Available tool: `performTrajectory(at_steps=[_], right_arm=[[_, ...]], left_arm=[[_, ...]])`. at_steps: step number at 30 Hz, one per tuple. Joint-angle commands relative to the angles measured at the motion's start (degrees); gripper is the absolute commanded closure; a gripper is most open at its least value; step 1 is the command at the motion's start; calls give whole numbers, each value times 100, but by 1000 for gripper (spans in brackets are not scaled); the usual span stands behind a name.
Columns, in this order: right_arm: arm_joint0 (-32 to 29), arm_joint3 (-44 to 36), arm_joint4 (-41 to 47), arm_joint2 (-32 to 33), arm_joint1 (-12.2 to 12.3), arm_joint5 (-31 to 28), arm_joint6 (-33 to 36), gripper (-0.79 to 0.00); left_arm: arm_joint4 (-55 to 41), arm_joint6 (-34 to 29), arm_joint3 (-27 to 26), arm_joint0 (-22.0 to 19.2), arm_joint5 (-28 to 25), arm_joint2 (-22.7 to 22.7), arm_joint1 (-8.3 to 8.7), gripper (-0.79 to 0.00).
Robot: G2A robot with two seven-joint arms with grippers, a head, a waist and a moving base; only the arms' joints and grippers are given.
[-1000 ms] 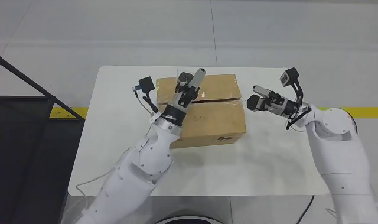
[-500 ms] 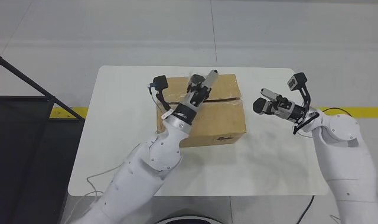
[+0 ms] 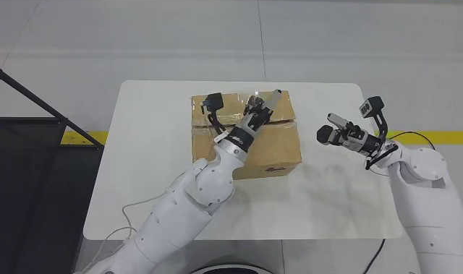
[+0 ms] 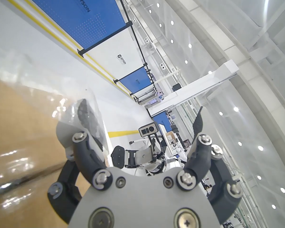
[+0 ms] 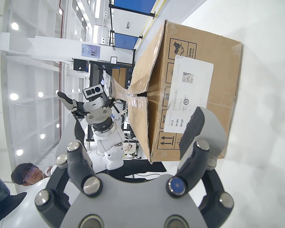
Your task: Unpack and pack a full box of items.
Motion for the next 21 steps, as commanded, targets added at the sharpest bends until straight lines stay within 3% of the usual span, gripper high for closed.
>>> performTrajectory(at_steps=[1, 21], right_arm=[[-38, -5, 16, 33, 12, -18, 1, -785], [-198, 92, 170, 154, 83, -165, 53, -785]], left_arm=[[41, 1, -24, -1, 9, 23, -28, -785], [114, -167, 463, -165, 81, 262, -330, -785]])
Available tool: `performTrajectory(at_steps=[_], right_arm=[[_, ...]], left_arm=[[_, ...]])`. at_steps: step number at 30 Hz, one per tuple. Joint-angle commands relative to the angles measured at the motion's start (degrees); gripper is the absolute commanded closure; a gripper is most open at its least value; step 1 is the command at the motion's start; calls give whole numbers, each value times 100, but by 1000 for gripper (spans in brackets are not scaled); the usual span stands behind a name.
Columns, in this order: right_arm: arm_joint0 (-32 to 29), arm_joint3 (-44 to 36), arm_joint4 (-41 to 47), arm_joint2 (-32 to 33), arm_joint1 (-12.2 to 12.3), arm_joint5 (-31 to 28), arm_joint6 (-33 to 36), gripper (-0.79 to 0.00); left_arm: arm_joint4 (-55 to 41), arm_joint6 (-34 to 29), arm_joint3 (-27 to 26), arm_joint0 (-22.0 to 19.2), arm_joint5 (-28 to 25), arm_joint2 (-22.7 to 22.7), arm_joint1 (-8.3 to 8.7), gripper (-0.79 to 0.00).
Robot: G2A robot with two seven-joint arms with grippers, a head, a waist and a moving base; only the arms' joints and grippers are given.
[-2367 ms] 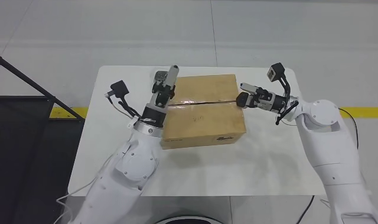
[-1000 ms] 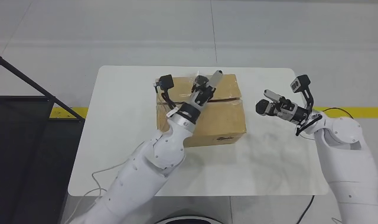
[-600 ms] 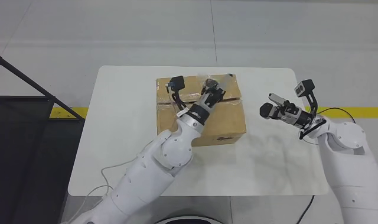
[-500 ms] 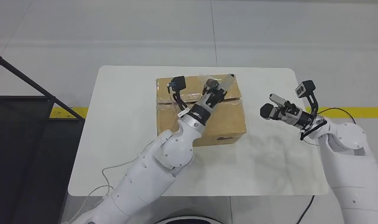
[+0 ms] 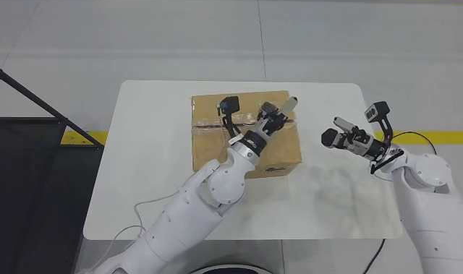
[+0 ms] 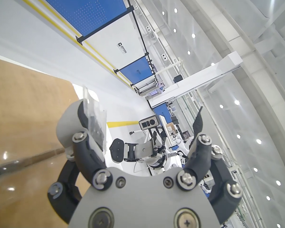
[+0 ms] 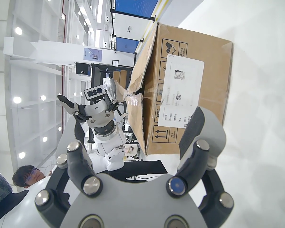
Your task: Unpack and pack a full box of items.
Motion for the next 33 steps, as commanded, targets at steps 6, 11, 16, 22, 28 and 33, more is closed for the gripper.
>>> performTrajectory(at_steps=[6, 11, 16, 22, 28, 33], right_arm=[[-123, -31, 36, 101, 37, -30, -5, -785], [-230, -72, 68, 183, 64, -43, -14, -785], [-304, -133, 85, 236, 86, -42, -23, -785], [-333, -268, 78, 256, 102, -115, -56, -785], [-202, -642, 127, 279, 110, -194, -147, -785], [326, -861, 187, -120, 64, 60, 37, -785]], left_arm=[[76, 83, 243, -95, 26, 114, -130, -785], [96, 195, 442, -184, 59, 217, -242, -785], [113, 237, 606, -250, 36, 288, -342, -785], [175, 277, 397, -182, -29, 167, -389, -785], [423, 78, -572, 156, 41, -387, -283, -785], [634, -711, -1645, 715, 386, -1408, -63, -785]])
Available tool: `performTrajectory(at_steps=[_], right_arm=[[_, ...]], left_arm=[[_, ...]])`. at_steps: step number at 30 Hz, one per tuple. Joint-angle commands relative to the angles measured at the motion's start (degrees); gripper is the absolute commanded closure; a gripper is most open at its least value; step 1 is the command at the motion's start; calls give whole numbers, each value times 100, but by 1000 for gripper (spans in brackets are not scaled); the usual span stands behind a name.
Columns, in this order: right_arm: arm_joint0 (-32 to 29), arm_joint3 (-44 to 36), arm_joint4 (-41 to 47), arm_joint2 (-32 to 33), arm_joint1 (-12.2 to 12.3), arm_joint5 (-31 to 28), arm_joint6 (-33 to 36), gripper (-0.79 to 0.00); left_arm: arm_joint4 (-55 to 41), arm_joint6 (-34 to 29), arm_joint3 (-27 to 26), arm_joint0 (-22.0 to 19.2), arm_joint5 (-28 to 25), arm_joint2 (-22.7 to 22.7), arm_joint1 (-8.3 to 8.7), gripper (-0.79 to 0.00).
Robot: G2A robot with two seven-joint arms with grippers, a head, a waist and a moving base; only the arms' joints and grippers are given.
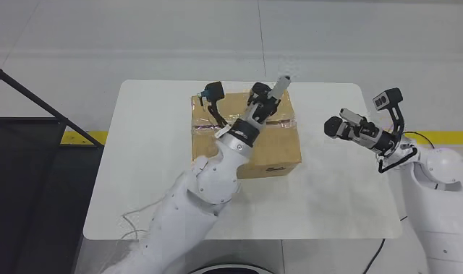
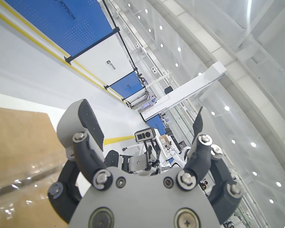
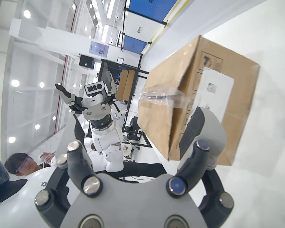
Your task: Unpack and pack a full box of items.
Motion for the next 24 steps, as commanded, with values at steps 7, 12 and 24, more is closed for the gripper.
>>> performTrajectory(at_steps=[7, 12, 24], right_arm=[[1062, 421, 223, -1167, -223, 77, 229, -785], [1521, 1057, 489, -1780, -408, -26, 207, -785], [1997, 2022, 574, -2566, -721, 88, -199, -785]], left_arm=[[70, -1701, -1483, 1330, 332, -2363, 396, -785], [-437, -2897, -1562, 2022, 17, -3448, 556, -785], [-1264, -4529, -274, 2194, -807, -3869, 748, -785]])
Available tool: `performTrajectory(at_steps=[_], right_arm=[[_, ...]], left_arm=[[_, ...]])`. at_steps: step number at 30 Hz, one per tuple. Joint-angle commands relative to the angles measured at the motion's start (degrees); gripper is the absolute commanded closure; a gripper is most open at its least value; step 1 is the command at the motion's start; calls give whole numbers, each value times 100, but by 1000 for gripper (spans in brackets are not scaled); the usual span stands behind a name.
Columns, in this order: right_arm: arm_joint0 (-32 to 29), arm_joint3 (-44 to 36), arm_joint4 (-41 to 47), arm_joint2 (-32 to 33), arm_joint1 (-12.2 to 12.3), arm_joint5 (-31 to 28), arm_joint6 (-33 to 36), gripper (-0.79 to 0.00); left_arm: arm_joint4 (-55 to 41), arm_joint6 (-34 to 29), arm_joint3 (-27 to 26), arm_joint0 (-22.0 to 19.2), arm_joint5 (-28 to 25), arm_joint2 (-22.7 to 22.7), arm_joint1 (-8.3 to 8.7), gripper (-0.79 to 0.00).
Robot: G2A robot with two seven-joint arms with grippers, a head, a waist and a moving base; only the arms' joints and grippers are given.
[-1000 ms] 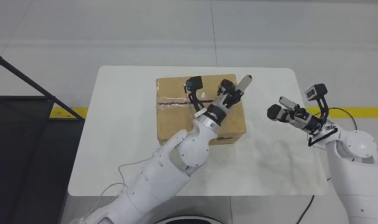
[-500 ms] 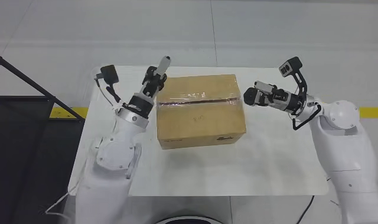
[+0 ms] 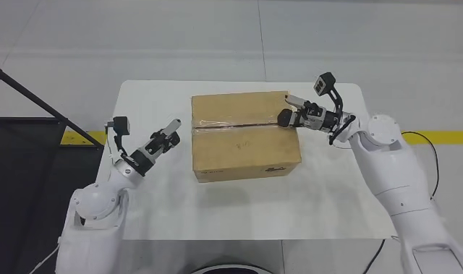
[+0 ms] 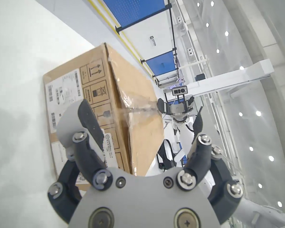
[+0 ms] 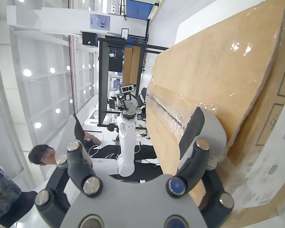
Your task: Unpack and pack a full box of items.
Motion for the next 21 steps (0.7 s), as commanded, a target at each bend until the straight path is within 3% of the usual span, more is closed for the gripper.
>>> performTrajectory(at_steps=[1, 12, 21], right_arm=[[38, 59, 9, -64, -33, 26, -30, -785], [291, 158, 91, -586, -299, 183, -179, -785], [790, 498, 258, -1360, -751, 200, -337, -785]], left_arm=[[-120, -161, 174, -73, -54, 77, 18, -785], [-347, -289, 557, -235, -256, 315, 92, -785], [-479, -273, 576, -161, -424, 344, 160, -785]])
